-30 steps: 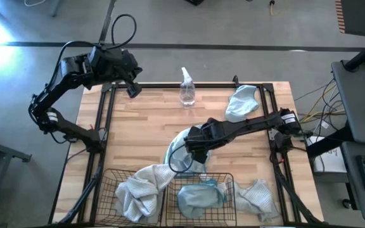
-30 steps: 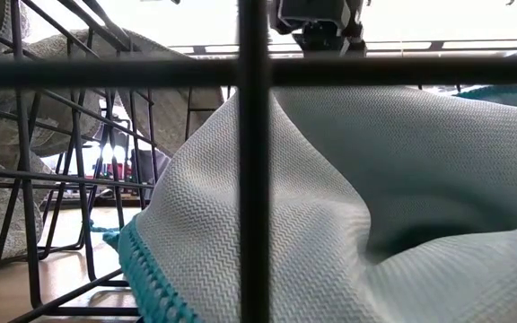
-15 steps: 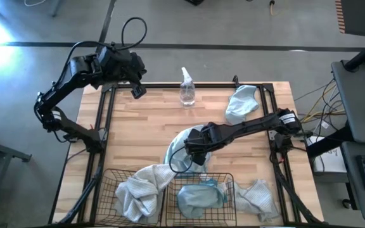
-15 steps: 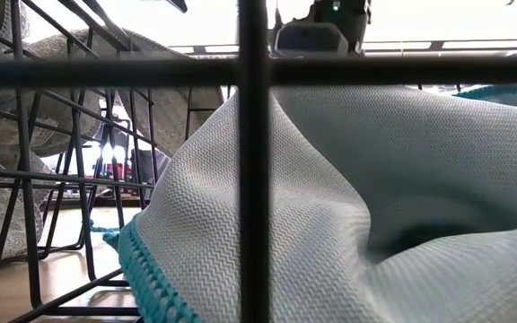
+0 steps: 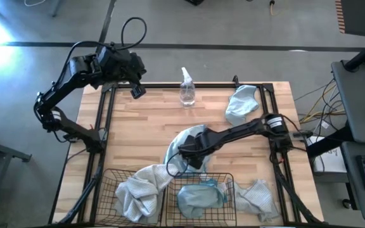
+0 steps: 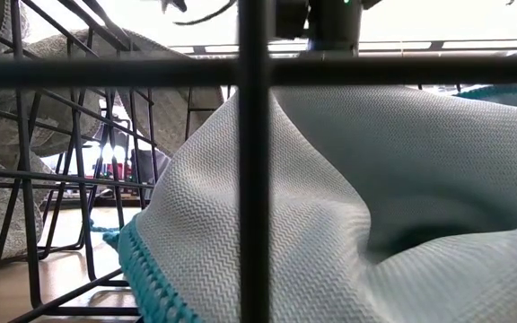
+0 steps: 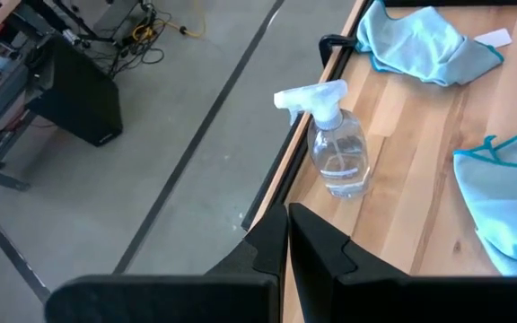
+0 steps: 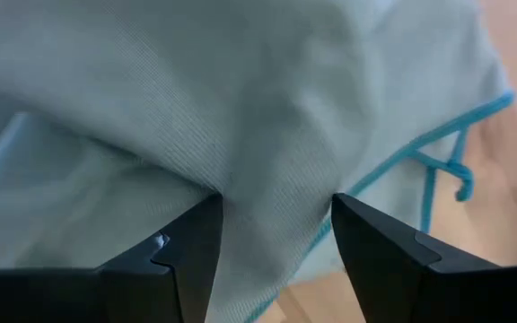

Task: Sort microfiber towel by color & place in baskets
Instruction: Put the bottom blue microfiber towel into the right black wire basket

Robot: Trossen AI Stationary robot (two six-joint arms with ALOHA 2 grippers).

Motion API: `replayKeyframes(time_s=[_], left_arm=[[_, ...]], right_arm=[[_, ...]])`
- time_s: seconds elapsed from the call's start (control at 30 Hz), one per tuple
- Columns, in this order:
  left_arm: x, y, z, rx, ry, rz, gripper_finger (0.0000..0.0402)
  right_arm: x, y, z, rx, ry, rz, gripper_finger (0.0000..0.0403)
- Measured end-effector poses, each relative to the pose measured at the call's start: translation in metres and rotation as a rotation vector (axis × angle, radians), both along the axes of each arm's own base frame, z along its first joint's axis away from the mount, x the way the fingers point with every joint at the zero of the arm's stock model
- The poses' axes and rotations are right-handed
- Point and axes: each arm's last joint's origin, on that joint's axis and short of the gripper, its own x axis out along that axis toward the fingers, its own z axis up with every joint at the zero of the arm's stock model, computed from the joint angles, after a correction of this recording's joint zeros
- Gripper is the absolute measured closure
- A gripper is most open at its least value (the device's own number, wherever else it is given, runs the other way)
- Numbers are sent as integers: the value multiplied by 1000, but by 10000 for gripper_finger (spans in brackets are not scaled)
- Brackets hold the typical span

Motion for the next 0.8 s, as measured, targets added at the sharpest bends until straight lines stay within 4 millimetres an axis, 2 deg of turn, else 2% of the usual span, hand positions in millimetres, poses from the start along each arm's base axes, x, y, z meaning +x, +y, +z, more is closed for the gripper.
replayKeyframes(time_s=[0.17,0.37,0.6,0.8], left_arm=[[0,0,0,6,4,-6,402],[-1,0,0,9,8,-9,402],[-1,0,0,9,8,-9,402],[-1,0,0,9,8,-9,402]], right_arm=[[5,-1,-23,11,62,1,197],[11,-1,-34,22,92,13,197],[23,1,-26,46,55,45,204],[33,3,-10,73,-4,61,257]])
